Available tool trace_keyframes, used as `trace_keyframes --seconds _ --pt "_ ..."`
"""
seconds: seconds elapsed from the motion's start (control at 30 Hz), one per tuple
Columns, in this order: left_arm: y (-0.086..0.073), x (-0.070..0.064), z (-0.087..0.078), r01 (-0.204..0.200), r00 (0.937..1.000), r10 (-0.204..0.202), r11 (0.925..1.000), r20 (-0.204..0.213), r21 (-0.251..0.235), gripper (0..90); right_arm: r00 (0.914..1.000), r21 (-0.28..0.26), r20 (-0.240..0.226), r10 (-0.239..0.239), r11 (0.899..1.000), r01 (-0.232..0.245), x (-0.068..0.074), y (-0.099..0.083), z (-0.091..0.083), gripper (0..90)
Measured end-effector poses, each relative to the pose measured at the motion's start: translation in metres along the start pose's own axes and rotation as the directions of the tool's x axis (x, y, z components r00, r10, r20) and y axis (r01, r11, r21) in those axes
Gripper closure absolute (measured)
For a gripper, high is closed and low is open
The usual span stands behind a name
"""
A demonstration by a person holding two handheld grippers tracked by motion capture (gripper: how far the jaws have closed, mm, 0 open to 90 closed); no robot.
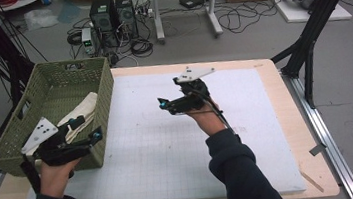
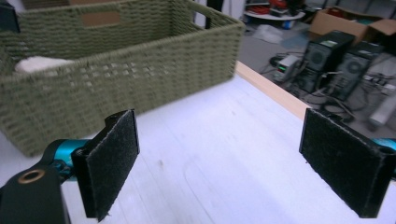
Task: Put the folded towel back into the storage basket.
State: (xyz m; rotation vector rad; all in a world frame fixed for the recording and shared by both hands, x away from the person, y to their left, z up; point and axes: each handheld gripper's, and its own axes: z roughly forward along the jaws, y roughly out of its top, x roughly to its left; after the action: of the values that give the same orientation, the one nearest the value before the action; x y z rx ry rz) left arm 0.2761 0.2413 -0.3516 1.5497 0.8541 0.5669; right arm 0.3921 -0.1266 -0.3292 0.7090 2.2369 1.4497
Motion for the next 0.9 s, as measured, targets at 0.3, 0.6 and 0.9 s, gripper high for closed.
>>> trace_keyframes --seconds 0.3,0.6,0.9 --pt "-0.005 -0.022 0.035 -0.031 0.9962 0.028 0.9989 0.083 0.036 23.7 0.9925 0.009 0.122 0.009 1.0 -0.01 -0.005 -0.053 -0.067 11.3" --pt "-0.004 -0.048 0.056 -0.04 0.987 0.034 0.9986 0.157 0.035 23.9 0.9674 0.005 0.231 0.103 0.994 -0.107 -0.009 -0.105 -0.12 11.1" --pt "-0.022 -0.06 0.078 -0.043 0.986 0.034 0.9976 0.164 0.055 23.9 0.94 0.022 0.314 0.133 0.989 -0.147 -0.018 -0.133 -0.151 11.1"
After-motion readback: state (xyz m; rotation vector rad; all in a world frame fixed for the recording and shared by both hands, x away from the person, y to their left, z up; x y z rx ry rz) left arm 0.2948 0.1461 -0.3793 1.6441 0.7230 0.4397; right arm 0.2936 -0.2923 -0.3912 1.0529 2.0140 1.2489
